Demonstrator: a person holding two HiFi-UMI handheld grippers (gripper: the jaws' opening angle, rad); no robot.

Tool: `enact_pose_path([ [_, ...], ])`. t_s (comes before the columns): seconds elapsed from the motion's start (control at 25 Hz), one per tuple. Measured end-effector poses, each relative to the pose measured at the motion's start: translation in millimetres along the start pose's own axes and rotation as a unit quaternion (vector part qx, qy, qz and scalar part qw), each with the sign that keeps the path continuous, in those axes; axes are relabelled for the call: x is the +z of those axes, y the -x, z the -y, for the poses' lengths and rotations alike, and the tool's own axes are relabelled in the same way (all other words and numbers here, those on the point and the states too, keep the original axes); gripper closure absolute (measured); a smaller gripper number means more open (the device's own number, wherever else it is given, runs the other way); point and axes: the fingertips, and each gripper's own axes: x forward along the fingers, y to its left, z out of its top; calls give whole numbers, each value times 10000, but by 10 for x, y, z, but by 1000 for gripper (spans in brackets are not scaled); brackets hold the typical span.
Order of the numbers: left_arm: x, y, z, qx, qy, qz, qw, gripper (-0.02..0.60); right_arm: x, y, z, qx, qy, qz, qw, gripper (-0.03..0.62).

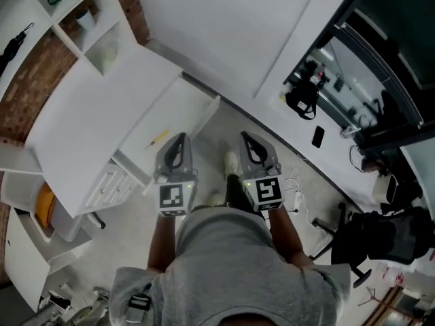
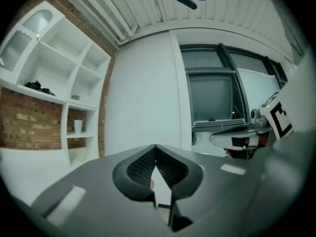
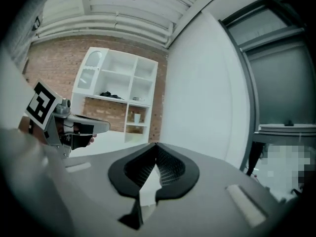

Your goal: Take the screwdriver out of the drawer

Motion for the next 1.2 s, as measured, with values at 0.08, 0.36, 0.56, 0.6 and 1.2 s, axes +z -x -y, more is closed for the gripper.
enact_pose_path([
  [0.08,-27,33,-233,349,-105,-19,9993,569,79,-242,-136,398,-9,40,9992,591],
  [0.36,-16,2,-908,1569,-128,-59,9875,569,204,-1118,-477,1678,273,171,9853,591],
  [0.56,-17,-133,-1251,2053,-118,-166,9785,569,323,-1643,-639,2232,207,224,9743,591],
  [0.6,-32,-165,-1314,2143,-103,-188,9765,569,323,-1744,-667,2340,209,202,9718,591],
  [1.2,-465,-319,-2025,3670,454,-585,9273,569,95,-2842,-1290,4152,438,-218,9084,591],
])
